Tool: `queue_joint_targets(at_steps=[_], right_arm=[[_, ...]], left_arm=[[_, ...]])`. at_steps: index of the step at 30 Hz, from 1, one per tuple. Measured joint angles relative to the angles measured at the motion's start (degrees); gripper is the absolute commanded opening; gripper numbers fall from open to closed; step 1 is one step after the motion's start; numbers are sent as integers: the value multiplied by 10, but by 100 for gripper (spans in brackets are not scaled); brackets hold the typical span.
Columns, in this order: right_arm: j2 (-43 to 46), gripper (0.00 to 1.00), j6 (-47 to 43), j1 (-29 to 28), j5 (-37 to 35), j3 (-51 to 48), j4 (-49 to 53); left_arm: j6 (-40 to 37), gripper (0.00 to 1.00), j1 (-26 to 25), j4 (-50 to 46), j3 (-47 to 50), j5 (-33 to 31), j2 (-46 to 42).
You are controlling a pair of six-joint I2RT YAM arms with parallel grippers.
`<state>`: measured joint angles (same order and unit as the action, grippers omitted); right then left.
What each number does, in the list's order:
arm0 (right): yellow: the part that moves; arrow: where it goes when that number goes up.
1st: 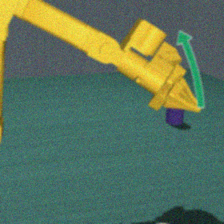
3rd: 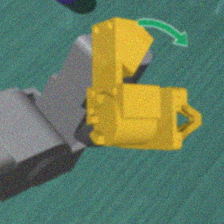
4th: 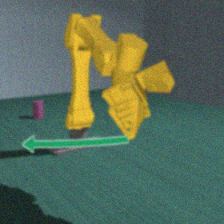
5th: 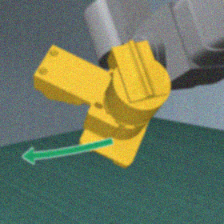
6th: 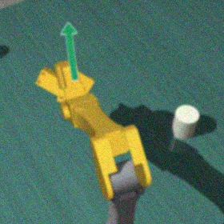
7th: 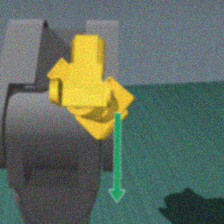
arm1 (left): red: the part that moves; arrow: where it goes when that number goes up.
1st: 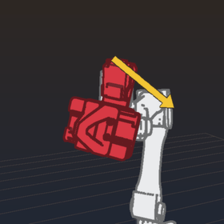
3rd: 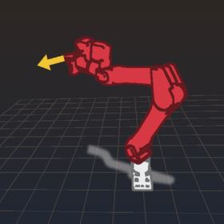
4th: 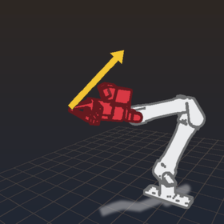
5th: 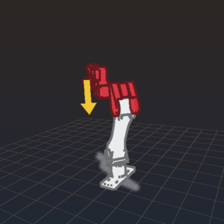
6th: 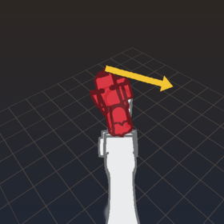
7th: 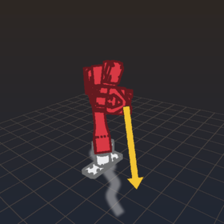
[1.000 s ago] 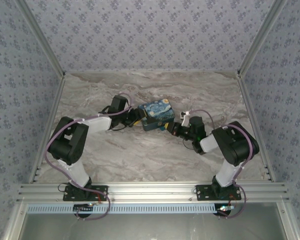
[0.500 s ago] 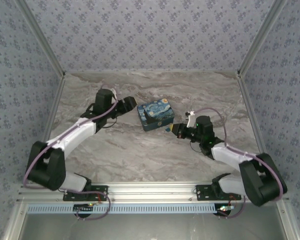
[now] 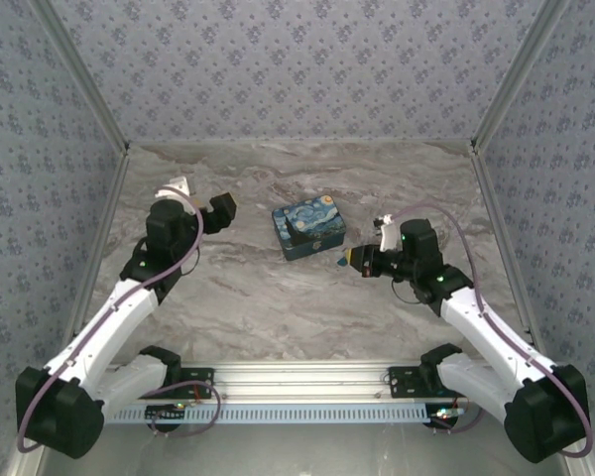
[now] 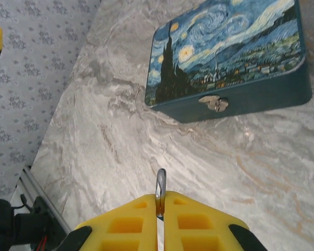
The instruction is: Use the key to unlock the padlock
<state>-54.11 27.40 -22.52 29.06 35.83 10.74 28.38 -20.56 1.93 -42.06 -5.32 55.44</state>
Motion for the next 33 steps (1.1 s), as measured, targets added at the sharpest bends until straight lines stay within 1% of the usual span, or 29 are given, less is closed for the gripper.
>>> queue_joint_targets(at_steps=[6,12,23,33], right_arm=[[-18,7,-24,0,35,54,122],[-74,7,-29,-6,59,57,189],[-226,7,-40,-59,85,75,205],[-338,7,-46,-97,94,100,180]], left_arm=[[-27,97,17,0,13,-48,-45],[-39,98,29,0,14,-78,-73],[-40,99,32,-5,26,-93,-86],[-40,99,32,-8,30,-96,-90]])
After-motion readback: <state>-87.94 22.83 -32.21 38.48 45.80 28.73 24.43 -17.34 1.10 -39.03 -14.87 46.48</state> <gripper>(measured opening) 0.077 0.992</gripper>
